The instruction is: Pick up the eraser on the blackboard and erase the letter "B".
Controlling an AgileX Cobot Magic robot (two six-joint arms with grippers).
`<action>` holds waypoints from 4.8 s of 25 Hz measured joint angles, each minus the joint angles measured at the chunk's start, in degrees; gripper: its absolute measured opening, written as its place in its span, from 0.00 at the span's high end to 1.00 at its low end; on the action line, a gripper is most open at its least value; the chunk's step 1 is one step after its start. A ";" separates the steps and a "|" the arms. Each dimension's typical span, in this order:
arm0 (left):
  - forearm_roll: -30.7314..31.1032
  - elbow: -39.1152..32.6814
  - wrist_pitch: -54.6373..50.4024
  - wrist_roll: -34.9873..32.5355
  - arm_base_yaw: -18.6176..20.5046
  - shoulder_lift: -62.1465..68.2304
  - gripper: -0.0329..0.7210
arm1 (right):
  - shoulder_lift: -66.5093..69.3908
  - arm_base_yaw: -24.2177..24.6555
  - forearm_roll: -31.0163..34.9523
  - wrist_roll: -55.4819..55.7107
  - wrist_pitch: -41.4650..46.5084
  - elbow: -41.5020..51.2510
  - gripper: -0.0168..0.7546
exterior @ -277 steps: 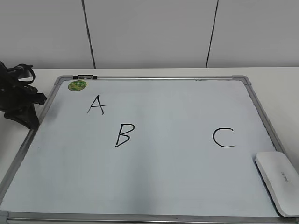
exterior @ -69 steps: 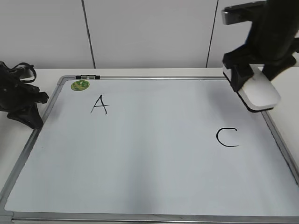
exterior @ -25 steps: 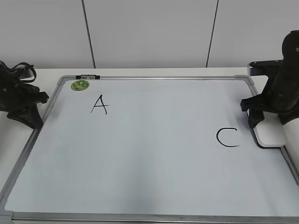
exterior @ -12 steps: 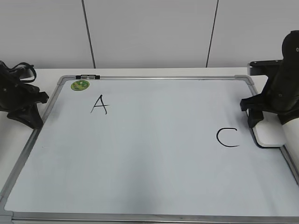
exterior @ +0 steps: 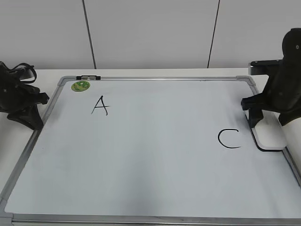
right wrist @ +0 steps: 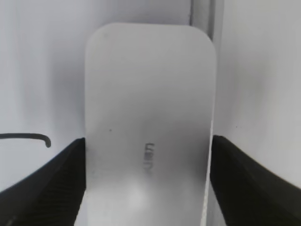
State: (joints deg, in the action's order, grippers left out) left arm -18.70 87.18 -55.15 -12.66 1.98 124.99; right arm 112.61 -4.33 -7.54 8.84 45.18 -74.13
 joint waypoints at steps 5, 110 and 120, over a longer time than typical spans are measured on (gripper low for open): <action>0.00 0.00 0.00 0.00 0.00 0.00 0.94 | -0.35 0.00 -1.42 -0.41 7.69 -6.76 0.18; 14.20 -57.86 -7.78 9.66 -1.60 -106.11 0.38 | -105.32 -0.20 0.99 -11.28 20.26 45.22 0.21; 14.20 -57.86 -7.78 9.66 -1.60 -115.76 0.38 | -106.02 3.55 0.85 -11.28 20.17 45.22 0.21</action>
State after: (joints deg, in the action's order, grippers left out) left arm -4.49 29.31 -62.93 -3.00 0.37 9.24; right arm 6.59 -0.78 -6.69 -2.44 65.35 -28.91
